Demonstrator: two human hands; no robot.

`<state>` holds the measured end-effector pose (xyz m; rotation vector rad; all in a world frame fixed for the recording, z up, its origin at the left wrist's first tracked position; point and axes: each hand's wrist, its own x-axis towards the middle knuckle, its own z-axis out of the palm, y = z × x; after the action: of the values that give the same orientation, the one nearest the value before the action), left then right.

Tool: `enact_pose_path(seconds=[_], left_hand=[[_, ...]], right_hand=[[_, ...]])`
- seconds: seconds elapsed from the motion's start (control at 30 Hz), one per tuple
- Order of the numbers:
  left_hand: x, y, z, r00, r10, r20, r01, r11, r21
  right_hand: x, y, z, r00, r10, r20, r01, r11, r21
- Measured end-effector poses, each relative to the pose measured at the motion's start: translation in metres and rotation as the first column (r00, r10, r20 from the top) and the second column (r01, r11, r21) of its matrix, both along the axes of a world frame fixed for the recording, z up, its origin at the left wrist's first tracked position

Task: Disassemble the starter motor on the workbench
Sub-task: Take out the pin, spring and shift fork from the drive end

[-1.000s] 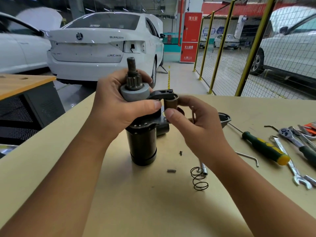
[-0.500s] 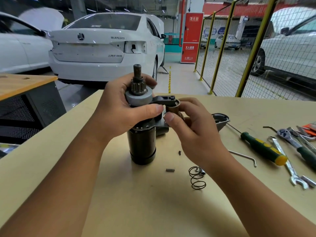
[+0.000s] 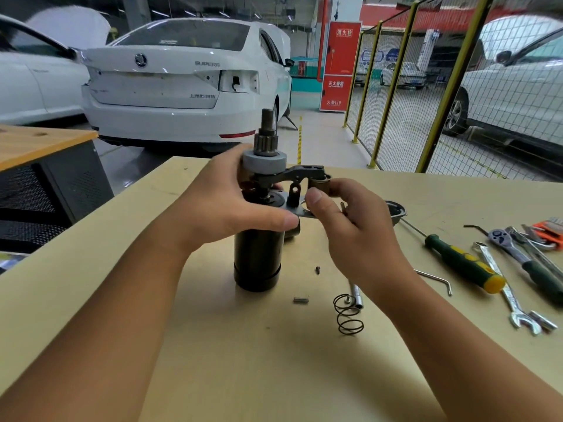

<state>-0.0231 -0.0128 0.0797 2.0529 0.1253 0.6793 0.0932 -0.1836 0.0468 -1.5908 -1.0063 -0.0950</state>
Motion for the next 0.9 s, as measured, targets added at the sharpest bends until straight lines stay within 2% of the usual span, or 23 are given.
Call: enact_pose_path(seconds=[0.13,0.23,0.37,0.57,0.8,0.9], left_hand=[[-0.001,0.002,-0.001,1.000,-0.027,0.004,0.028,0.999,-0.023],[-0.007,0.006,0.001,0.994,-0.112,-0.022,0.110,0.992,-0.069],[-0.009,0.007,0.001,0.992,-0.114,-0.050,0.111,0.992,-0.061],[-0.010,0.011,-0.002,0.988,-0.149,-0.044,0.144,0.985,-0.097],[-0.008,0.013,-0.006,0.968,-0.251,-0.016,0.244,0.954,-0.173],[-0.007,0.016,-0.007,0.960,-0.281,-0.008,0.277,0.949,-0.148]], right_hand=[[0.004,-0.004,0.006,0.998,0.037,0.044,-0.035,0.999,-0.040],[0.009,-0.007,0.010,0.994,0.106,-0.013,-0.106,0.994,-0.020],[0.011,-0.007,0.005,0.990,0.141,0.023,-0.140,0.989,-0.045],[0.013,-0.006,0.000,0.962,0.253,-0.100,-0.251,0.967,0.036],[0.016,-0.006,-0.001,0.974,0.226,-0.001,-0.226,0.974,0.012],[0.019,-0.003,-0.003,0.968,0.244,-0.056,-0.244,0.970,0.013]])
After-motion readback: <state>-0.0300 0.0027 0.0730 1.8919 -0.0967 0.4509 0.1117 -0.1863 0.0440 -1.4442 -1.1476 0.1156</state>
